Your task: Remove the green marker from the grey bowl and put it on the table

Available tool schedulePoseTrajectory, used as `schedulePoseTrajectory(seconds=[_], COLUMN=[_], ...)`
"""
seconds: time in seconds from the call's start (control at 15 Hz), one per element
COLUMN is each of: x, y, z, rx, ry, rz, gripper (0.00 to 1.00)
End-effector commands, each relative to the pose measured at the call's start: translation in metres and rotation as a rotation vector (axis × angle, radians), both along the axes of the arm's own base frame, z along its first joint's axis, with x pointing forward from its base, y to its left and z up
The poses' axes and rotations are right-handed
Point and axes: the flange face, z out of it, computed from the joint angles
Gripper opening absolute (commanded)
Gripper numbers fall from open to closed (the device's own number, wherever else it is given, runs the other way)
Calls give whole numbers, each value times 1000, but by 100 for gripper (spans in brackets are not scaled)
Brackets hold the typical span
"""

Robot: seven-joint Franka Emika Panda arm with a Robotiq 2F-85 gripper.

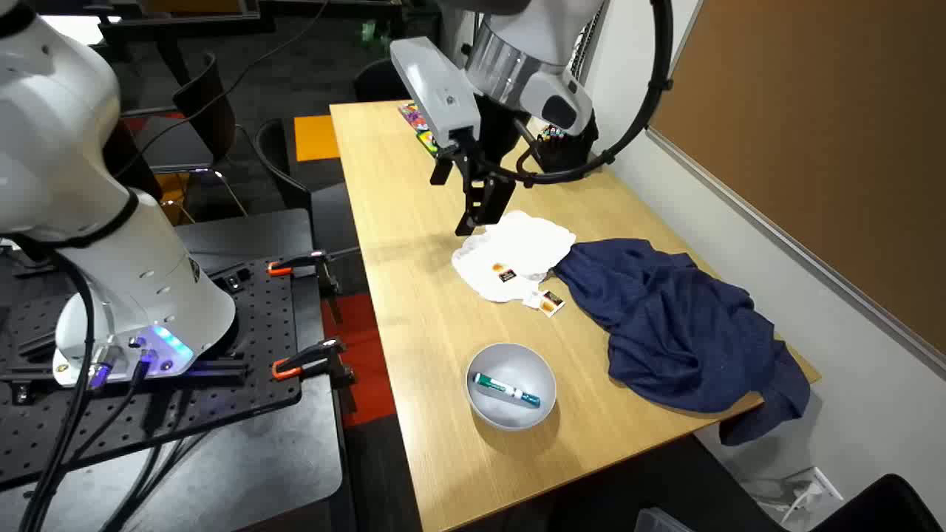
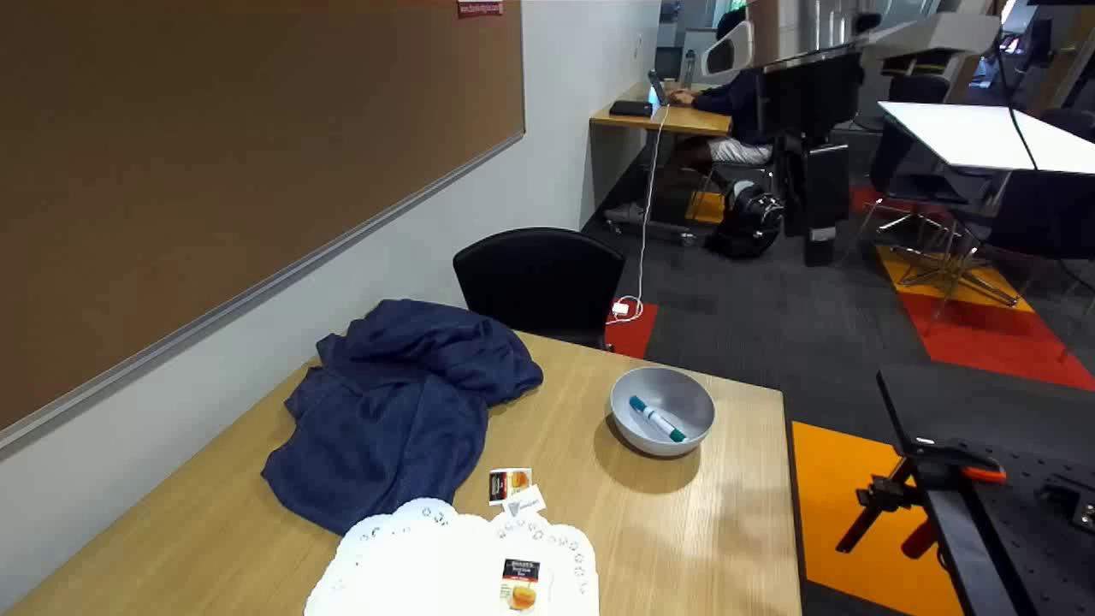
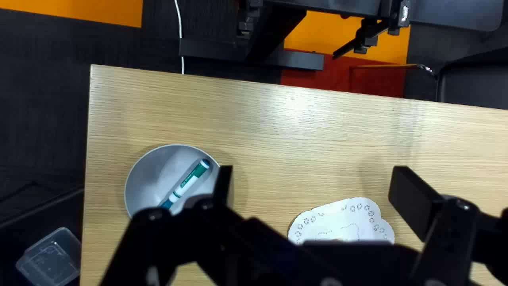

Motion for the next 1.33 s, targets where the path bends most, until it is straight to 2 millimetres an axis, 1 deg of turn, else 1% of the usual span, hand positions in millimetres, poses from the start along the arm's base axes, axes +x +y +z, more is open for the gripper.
schedulePoseTrajectory(seconds=[0.0,0.33,0.67,0.87,1.0,1.27], x=[0,0,8,14,18,24], y=[0,0,-12,-20,-24,-28], z=[0,0,0,-13,-26,-62], rx=[0,0,-79,-125,-154,-197], ry=[0,0,-187,-292,-351,-439], rz=[0,0,-154,-283,-378,-564], gripper=[100,100,100,100,100,100])
